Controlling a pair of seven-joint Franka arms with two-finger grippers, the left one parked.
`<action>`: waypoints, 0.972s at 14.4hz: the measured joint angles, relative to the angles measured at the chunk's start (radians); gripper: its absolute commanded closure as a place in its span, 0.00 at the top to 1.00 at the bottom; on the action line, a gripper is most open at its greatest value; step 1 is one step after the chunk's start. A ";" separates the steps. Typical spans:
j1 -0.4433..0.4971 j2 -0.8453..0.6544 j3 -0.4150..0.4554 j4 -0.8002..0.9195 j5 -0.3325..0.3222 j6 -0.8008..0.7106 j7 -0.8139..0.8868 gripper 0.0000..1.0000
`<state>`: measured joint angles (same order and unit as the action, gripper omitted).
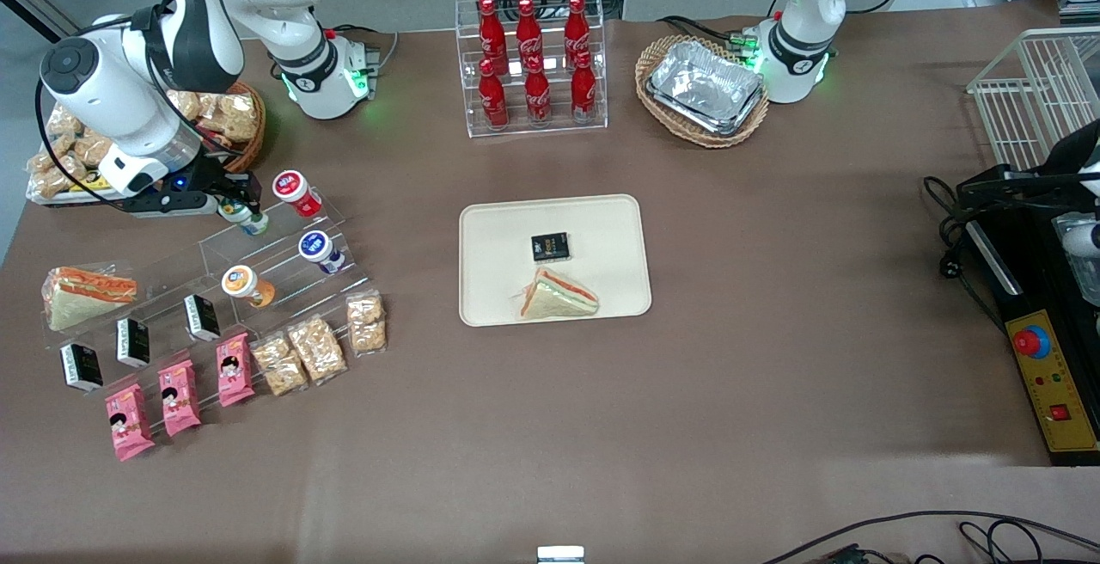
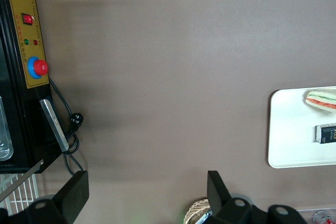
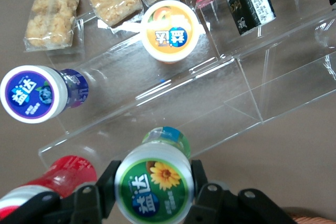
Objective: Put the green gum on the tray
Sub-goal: 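Close the right gripper on the green-labelled bottle and lift it, then carry the green-labelled bottle over the cream tray with the right gripper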
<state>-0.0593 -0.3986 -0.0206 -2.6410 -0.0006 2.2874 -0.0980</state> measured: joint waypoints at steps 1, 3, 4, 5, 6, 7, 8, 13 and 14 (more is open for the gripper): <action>-0.002 0.000 -0.001 0.000 0.000 0.000 -0.002 0.07; -0.002 0.000 -0.019 0.002 -0.001 -0.004 -0.027 0.04; -0.003 -0.002 -0.037 0.013 -0.001 -0.020 -0.060 0.00; -0.004 -0.005 -0.061 0.045 -0.001 -0.070 -0.095 0.00; -0.004 -0.009 -0.081 0.101 -0.001 -0.152 -0.122 0.00; -0.004 -0.012 -0.093 0.180 -0.001 -0.256 -0.139 0.00; -0.004 -0.014 -0.094 0.274 -0.001 -0.367 -0.142 0.00; 0.018 0.007 0.039 0.619 0.111 -0.720 0.065 0.00; 0.021 0.017 0.096 0.641 0.133 -0.735 0.149 0.00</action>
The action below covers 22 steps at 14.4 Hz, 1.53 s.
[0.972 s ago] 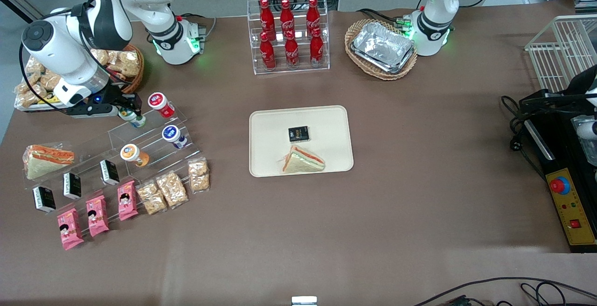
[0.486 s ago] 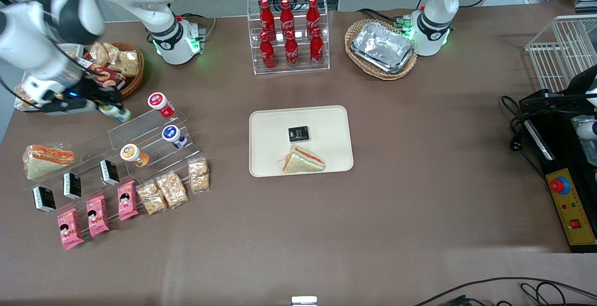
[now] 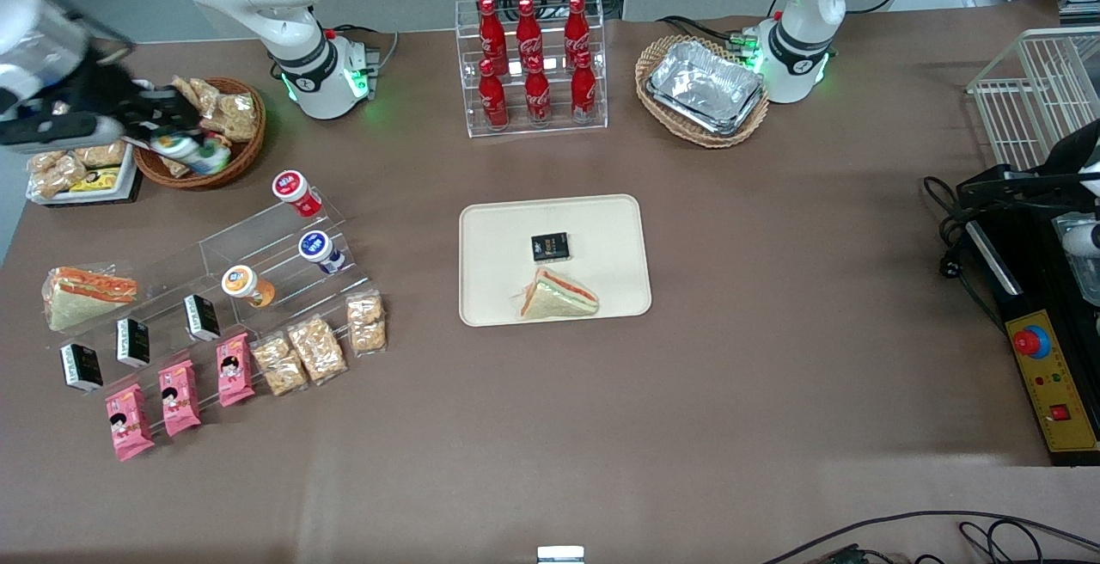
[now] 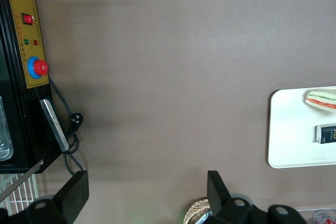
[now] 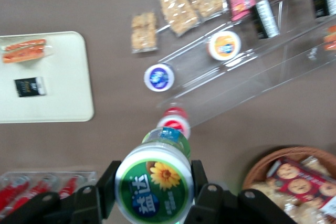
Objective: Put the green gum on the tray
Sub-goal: 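Carry the green-labelled bottle over the cream tray with the right gripper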
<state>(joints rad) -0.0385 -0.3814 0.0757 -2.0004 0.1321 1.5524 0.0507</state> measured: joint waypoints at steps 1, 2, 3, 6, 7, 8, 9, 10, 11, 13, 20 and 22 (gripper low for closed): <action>0.003 0.010 0.060 0.010 0.027 -0.001 0.084 0.00; 0.005 0.021 0.119 0.014 0.051 0.002 0.163 0.00; 0.007 0.033 0.176 0.014 0.064 0.015 0.237 0.00; 0.008 0.081 0.313 -0.024 0.075 0.154 0.408 0.00; 0.008 0.096 0.355 -0.061 0.077 0.233 0.455 0.00; 0.007 0.112 0.403 -0.111 0.078 0.322 0.511 0.00; 0.007 0.130 0.455 -0.161 0.080 0.410 0.571 0.00; 0.008 0.151 0.509 -0.209 0.080 0.498 0.635 0.00; 0.008 0.178 0.561 -0.253 0.080 0.588 0.695 0.00; 0.009 0.241 0.638 -0.319 0.076 0.743 0.784 0.00; 0.021 0.488 0.656 -0.387 -0.130 1.024 0.953 0.00; 0.025 0.560 0.655 -0.387 -0.266 1.075 1.059 0.00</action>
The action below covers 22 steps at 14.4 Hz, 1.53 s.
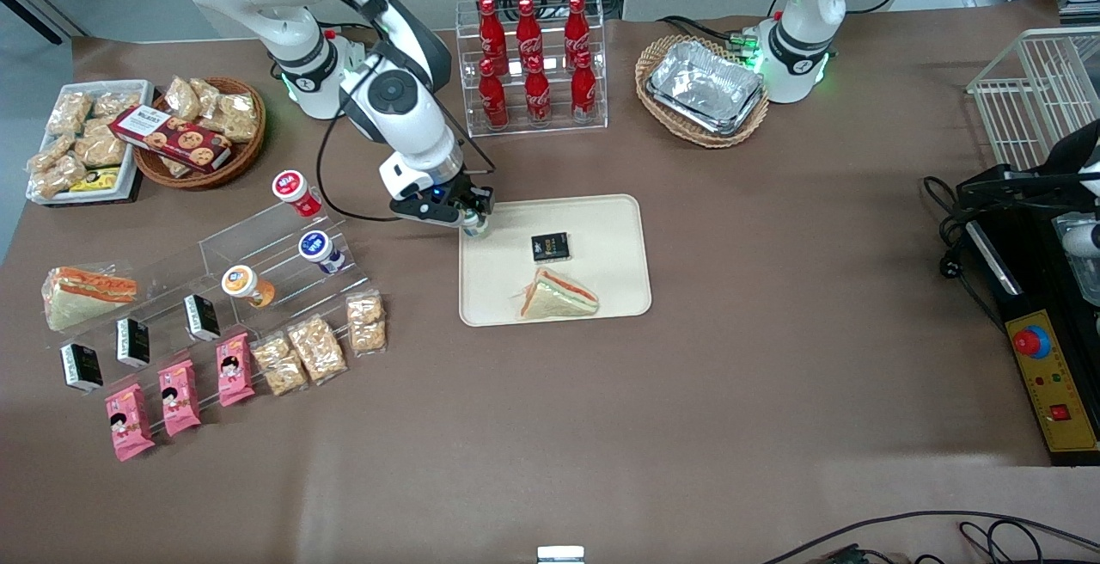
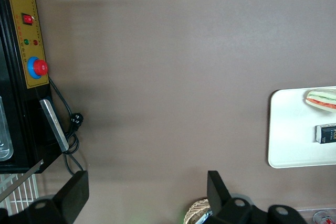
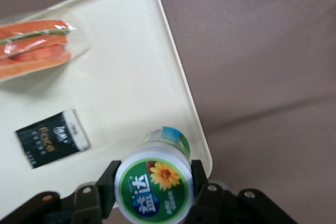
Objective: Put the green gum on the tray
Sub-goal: 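Carry the green-labelled bottle over the cream tray with the right gripper, then lower the bottle onto the tray and open the right gripper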
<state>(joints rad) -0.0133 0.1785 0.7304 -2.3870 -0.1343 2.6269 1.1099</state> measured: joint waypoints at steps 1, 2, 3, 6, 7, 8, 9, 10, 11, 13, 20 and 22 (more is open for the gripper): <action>0.001 0.033 0.000 0.000 -0.086 0.012 0.072 0.00; 0.002 0.062 -0.001 0.000 -0.174 0.019 0.148 0.00; 0.003 0.088 -0.001 0.001 -0.263 0.026 0.227 0.00; 0.004 0.141 -0.001 0.003 -0.409 0.059 0.385 0.00; 0.005 0.142 -0.001 0.005 -0.414 0.064 0.398 0.00; 0.005 0.144 -0.001 0.005 -0.414 0.068 0.406 0.02; 0.005 0.146 -0.001 0.006 -0.415 0.071 0.417 0.57; 0.008 0.147 -0.001 0.008 -0.416 0.072 0.424 1.00; 0.014 0.149 -0.001 0.009 -0.416 0.072 0.432 1.00; 0.018 0.151 -0.001 0.011 -0.416 0.072 0.441 1.00; -0.032 0.062 -0.005 0.041 -0.384 -0.013 0.342 1.00; -0.032 0.012 -0.004 0.083 -0.210 -0.126 0.173 1.00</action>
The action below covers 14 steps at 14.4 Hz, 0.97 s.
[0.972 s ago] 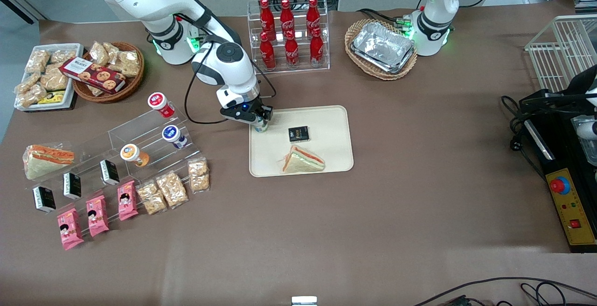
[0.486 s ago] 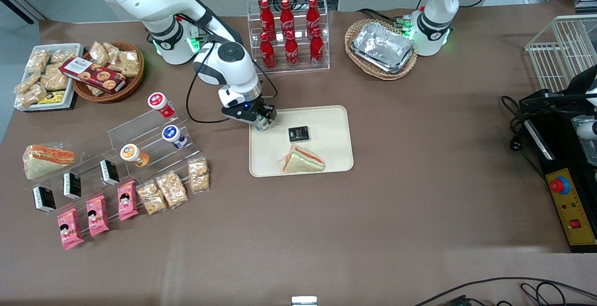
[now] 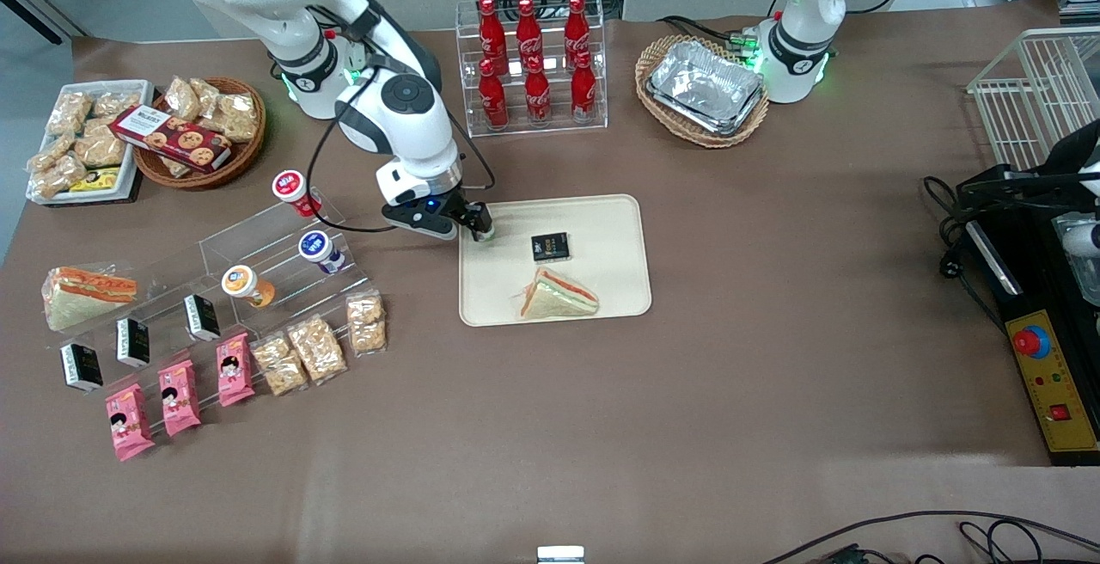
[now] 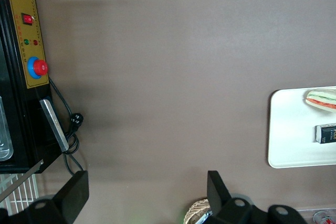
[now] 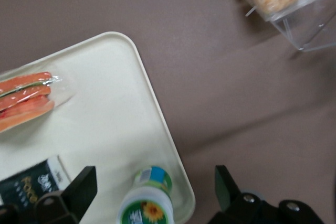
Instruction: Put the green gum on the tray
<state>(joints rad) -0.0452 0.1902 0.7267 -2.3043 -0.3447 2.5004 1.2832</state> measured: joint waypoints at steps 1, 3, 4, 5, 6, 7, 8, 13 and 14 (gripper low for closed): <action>-0.001 -0.027 -0.001 0.042 0.102 -0.086 -0.107 1.00; -0.015 -0.081 -0.022 0.146 0.253 -0.265 -0.297 1.00; -0.025 -0.106 -0.048 0.194 0.288 -0.345 -0.380 1.00; -0.032 -0.130 -0.087 0.234 0.302 -0.418 -0.461 1.00; -0.037 -0.150 -0.132 0.262 0.307 -0.478 -0.545 1.00; -0.041 -0.169 -0.181 0.282 0.313 -0.528 -0.638 1.00; -0.043 -0.189 -0.239 0.298 0.327 -0.573 -0.744 1.00; -0.048 -0.269 -0.537 0.396 0.352 -0.749 -1.207 1.00; -0.048 -0.269 -0.591 0.433 0.352 -0.783 -1.286 1.00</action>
<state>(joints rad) -0.0930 -0.0790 0.1354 -1.8714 0.0076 1.7175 -0.0024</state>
